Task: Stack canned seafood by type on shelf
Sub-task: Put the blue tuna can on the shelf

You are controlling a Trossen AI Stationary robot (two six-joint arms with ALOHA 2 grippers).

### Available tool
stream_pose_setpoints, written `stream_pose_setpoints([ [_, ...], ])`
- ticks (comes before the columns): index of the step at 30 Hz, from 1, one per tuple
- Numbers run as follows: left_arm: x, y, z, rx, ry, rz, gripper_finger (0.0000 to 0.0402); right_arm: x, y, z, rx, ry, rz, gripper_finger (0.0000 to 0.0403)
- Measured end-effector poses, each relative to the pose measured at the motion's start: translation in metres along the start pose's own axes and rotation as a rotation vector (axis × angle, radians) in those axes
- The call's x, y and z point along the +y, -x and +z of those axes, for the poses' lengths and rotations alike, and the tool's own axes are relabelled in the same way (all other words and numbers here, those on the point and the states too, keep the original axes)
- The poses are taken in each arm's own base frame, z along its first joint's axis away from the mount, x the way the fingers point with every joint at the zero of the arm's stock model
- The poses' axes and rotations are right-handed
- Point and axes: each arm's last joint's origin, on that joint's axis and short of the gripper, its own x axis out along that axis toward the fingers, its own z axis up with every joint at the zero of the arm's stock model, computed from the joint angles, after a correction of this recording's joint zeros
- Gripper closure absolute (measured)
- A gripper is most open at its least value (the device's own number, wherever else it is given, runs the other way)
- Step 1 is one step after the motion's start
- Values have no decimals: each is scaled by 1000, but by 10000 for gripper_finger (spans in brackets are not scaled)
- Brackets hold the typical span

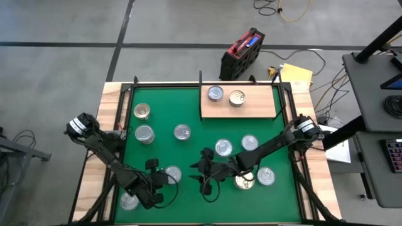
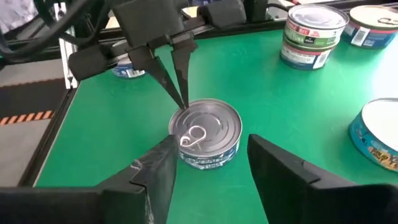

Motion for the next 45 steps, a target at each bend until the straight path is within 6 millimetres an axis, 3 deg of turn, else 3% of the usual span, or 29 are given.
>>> stream_pose_setpoints([
  [8,0,-5,-5,-42,38,-21,402,1,-30,-21,-11,29,-7,218],
  [16,-1,-7,-9,-63,53,-33,402,-8,-51,-25,19,-32,-42,201],
  [27,-5,-5,-18,-47,56,-46,402,-21,-58,-28,111,-168,11,169],
  [45,-5,-5,-16,-93,65,-31,402,-26,-63,-20,72,-235,55,93],
])
